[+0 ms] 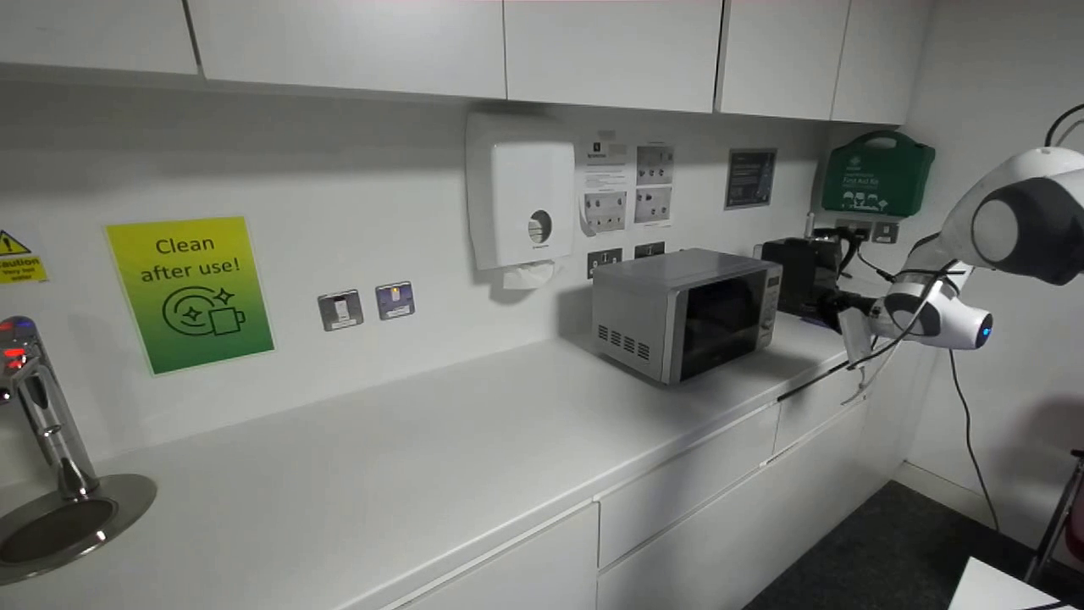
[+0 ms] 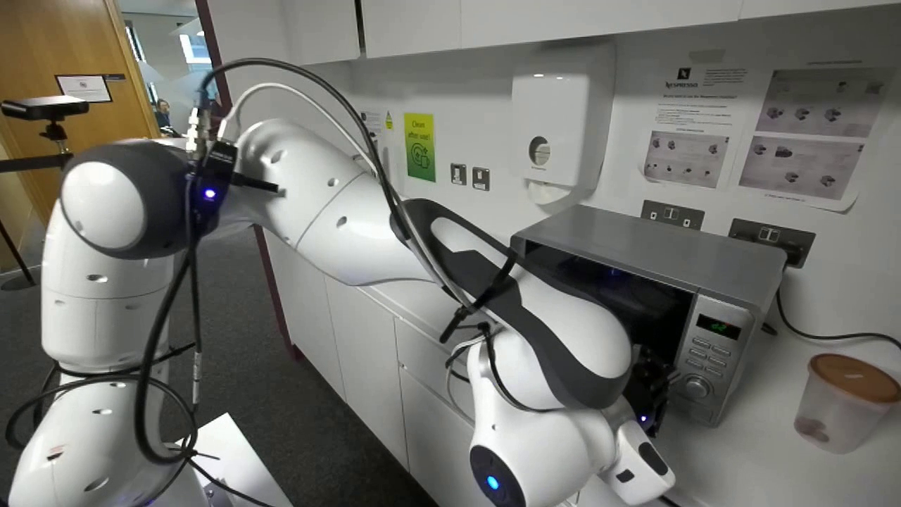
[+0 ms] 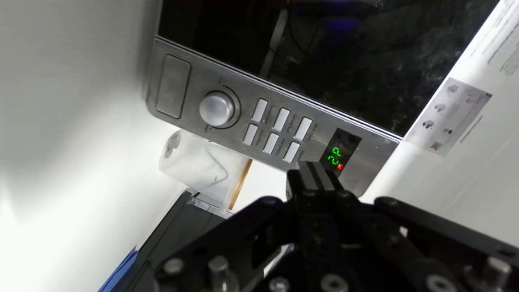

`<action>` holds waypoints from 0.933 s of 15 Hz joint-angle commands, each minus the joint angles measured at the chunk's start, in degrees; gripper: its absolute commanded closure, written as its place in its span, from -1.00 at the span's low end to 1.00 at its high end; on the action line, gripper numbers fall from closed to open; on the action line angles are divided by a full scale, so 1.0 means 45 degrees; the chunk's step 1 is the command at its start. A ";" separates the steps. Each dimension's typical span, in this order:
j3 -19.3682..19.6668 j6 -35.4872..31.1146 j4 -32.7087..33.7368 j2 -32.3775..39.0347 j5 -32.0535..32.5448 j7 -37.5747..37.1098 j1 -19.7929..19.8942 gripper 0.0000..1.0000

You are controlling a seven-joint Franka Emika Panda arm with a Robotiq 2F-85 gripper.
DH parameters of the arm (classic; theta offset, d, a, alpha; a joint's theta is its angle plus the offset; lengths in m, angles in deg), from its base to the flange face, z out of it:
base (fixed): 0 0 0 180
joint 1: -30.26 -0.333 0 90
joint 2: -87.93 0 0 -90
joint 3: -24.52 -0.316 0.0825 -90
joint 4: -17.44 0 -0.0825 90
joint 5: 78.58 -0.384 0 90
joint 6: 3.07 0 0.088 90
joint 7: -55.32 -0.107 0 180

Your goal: Press the button on the microwave

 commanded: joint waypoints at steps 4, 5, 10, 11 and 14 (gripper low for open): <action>-0.0035 -0.4510 -0.3559 -0.4062 0.5437 -0.0121 -0.0318 1.00; 0.0161 -0.5785 -0.3882 -0.4341 0.5790 -0.0030 -0.0788 1.00; -0.1013 -0.9722 -0.5228 -0.5406 0.5502 0.1152 -0.0820 1.00; -0.1121 -1.0213 -0.5399 -0.5449 0.5243 0.1545 -0.0885 1.00; -0.1386 -1.1148 -0.6307 -0.5649 0.5702 0.1516 -0.1072 1.00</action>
